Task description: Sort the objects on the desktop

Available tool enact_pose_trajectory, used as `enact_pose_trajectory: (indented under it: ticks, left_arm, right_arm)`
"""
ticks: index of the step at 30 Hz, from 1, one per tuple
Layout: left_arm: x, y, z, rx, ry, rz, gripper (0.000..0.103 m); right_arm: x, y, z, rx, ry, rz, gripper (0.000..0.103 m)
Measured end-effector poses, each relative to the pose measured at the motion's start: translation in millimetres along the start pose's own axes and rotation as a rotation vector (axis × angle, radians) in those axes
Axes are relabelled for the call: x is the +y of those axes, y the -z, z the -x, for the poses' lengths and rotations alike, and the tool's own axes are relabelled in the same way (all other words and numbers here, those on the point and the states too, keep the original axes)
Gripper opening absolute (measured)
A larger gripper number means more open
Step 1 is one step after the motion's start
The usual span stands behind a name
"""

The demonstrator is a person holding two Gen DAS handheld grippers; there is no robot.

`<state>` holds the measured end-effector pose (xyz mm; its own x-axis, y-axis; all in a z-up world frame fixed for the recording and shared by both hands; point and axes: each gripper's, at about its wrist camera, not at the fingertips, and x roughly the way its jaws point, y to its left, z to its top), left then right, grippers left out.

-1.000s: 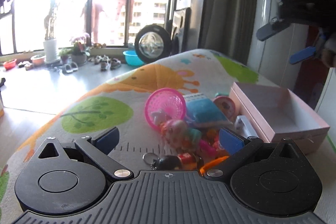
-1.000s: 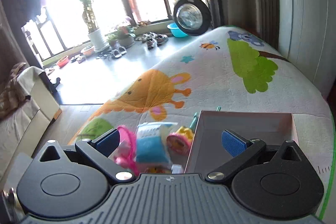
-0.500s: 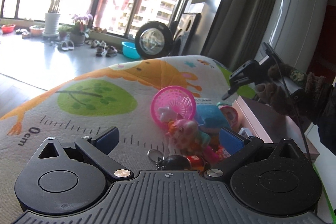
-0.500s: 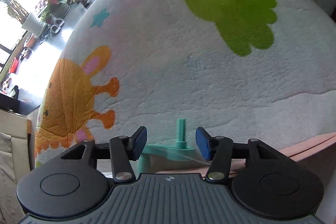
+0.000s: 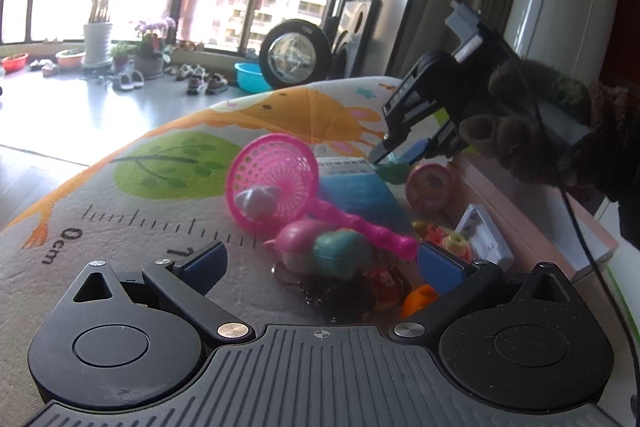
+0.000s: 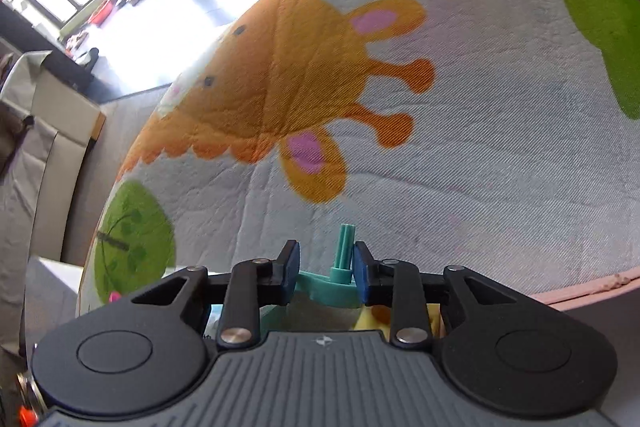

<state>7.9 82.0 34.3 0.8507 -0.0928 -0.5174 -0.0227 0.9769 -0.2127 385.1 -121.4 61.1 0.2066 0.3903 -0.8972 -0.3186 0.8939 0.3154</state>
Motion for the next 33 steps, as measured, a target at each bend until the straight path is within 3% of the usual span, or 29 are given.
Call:
enact_pose_trajectory:
  ticks: [4, 7, 9, 11, 13, 17, 22, 23, 27, 33]
  left_arm:
    - [-10.7, 12.0, 1.2, 0.053, 0.009, -0.072, 0.103]
    - [-17.6, 19.7, 4.1, 0.067, 0.013, -0.117, 0.103]
    - [-21.5, 22.4, 6.4, 0.068, 0.011, -0.139, 0.103]
    - [-26.2, 23.3, 7.4, 0.071, 0.018, -0.152, 0.103]
    - [-33.6, 24.8, 7.1, 0.075, 0.026, -0.168, 0.103]
    - [-50.5, 26.3, 7.5, 0.078, 0.052, -0.222, 0.103]
    - [-68.4, 30.6, 13.4, 0.085, 0.065, -0.299, 0.103]
    - [-69.9, 31.1, 15.1, 0.085, 0.062, -0.313, 0.103]
    - [-67.3, 32.2, 18.3, 0.091, 0.039, -0.325, 0.103]
    - [-56.4, 36.7, 16.1, 0.109, -0.007, -0.3, 0.103]
  right_arm:
    - [17.8, 45.1, 53.8, -0.096, 0.013, 0.117, 0.03]
    - [13.6, 89.4, 109.7, -0.243, 0.035, 0.186, 0.045]
    - [-5.1, 126.1, 147.9, -0.366, 0.093, 0.177, 0.055]
    - [-31.7, 159.9, 171.6, -0.497, 0.21, 0.138, 0.061]
    - [-64.7, 181.2, 182.8, -0.559, 0.312, 0.074, 0.061]
    - [-143.6, 192.7, 180.8, -0.546, 0.362, -0.078, 0.052]
    - [-189.8, 196.9, 160.0, -0.539, 0.323, -0.204, 0.052]
    - [-188.8, 201.8, 148.4, -0.529, 0.268, -0.224, 0.054]
    - [-157.1, 222.4, 136.0, -0.553, 0.274, -0.193, 0.063]
    - [-111.7, 234.2, 121.8, -0.535, 0.128, -0.179, 0.063]
